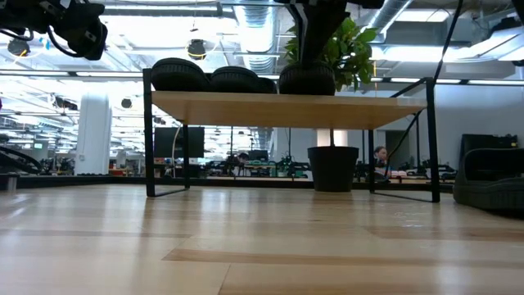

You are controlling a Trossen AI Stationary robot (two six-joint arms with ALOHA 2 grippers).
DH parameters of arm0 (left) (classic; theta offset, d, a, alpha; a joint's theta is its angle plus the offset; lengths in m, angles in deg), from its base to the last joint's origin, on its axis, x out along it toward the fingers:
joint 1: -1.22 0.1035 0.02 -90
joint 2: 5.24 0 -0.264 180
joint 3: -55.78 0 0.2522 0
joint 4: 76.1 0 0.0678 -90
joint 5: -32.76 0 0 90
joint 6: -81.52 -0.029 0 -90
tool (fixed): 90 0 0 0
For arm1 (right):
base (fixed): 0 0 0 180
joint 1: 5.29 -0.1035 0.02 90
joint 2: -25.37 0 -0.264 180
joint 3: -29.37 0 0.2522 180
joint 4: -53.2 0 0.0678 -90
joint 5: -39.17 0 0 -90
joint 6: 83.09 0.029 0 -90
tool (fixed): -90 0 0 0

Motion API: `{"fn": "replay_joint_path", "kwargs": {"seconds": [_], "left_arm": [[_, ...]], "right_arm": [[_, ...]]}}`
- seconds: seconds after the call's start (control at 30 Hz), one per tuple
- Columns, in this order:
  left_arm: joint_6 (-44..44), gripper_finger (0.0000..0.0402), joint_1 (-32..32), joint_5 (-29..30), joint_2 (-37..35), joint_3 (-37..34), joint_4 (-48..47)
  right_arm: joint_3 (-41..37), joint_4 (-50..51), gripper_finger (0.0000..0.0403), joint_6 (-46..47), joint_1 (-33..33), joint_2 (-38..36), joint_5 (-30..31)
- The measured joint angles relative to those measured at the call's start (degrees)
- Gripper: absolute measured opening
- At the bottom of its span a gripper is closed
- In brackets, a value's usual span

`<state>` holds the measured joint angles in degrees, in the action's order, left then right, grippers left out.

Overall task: Pick and place slides into the shelf
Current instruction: Put the black slide on the shelf

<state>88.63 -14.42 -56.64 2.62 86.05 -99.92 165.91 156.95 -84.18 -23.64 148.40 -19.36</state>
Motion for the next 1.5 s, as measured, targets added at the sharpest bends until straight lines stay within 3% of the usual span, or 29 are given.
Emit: {"fn": "replay_joint_path", "kwargs": {"seconds": [0.47,0.7,0.87,1.07,1.2,1.37,1.5], "left_arm": [[0.0,0.016,0.0,0.0,0.0,0.0,0.0],[0.0,0.016,0.0,-0.2,0.0,0.0,-0.1],[0.0,0.016,0.0,-0.2,0.0,0.0,-0.1],[0.0,0.016,0.0,-0.2,0.0,0.0,-0.4],[0.0,0.016,0.0,-0.1,0.0,0.0,-1.0],[0.1,0.016,0.0,-0.2,0.0,0.0,-1.0],[0.4,0.016,0.0,-0.2,0.0,0.0,-1.2]], "right_arm": [[0.0,0.0,0.0158,0.9,0.5,0.0,1.4],[0.0,0.0,0.0195,-0.8,-0.3,0.0,1.6],[0.3,0.1,0.0198,-2.4,-2.3,0.0,5.5],[2.0,0.0,0.018,-1.6,-6.3,-4.7,19.8],[2.0,0.0,0.0167,6.5,-8.7,-11.1,26.7],[1.1,0.0,0.0153,18.1,-9.6,-20.3,23.1],[-6.3,-0.1,0.014,23.1,-9.4,-27.8,17.1]]}}
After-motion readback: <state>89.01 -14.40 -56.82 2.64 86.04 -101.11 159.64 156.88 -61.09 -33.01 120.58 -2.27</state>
